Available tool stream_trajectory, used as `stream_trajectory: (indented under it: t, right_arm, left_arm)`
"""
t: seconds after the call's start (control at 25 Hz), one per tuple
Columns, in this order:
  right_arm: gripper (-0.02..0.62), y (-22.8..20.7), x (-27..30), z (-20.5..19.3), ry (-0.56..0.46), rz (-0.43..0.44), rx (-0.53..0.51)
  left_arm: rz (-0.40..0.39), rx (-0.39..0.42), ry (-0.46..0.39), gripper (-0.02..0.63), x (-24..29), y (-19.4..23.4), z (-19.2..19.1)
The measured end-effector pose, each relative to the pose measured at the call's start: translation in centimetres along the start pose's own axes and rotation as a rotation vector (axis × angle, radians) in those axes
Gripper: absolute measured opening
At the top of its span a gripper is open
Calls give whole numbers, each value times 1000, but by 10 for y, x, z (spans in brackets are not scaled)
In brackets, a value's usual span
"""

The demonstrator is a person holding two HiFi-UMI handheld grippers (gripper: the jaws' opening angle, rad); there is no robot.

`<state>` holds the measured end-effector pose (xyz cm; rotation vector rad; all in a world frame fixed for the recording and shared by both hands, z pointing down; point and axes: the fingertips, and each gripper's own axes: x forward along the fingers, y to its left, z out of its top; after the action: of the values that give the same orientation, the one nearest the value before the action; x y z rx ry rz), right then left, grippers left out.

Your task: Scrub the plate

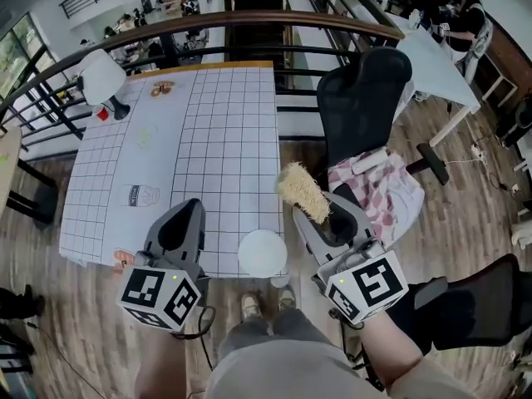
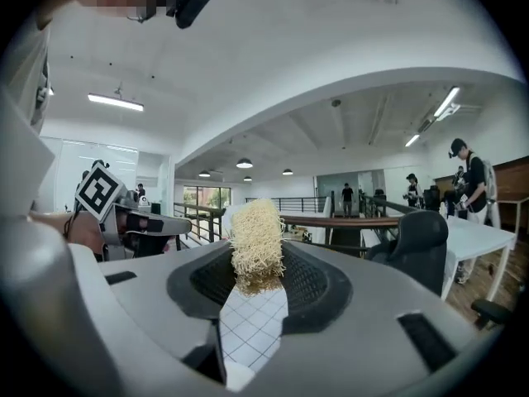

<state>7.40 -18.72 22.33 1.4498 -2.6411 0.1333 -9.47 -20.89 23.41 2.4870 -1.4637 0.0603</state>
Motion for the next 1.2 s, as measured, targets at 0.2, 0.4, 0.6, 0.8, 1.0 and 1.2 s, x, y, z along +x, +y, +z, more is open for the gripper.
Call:
stream_trajectory:
  t: [0.2, 0.4, 0.6, 0.8, 1.0, 1.2]
  right_arm:
    - [141, 7, -15, 50, -97, -14, -11]
    - [141, 23, -30, 93, -187, 6, -36]
    - [141, 42, -52, 136, -292, 43, -49]
    - [141, 60, -70, 148, -331, 66, -78]
    - [141, 61, -71, 124, -331, 70, -86]
    - [141, 63, -62, 90, -240, 98, -81]
  left_arm:
    - [-8, 94, -154, 14, -23, -13, 73]
    - [-27, 193, -270, 14, -48, -27, 122]
    - [-16, 281, -368, 14, -79, -45, 148]
    - [-4, 328, -371, 13, -97, -55, 135]
    - [-4, 349, -346, 12, -98, -48, 112]
    - [7, 337, -301, 13, -97, -39, 93]
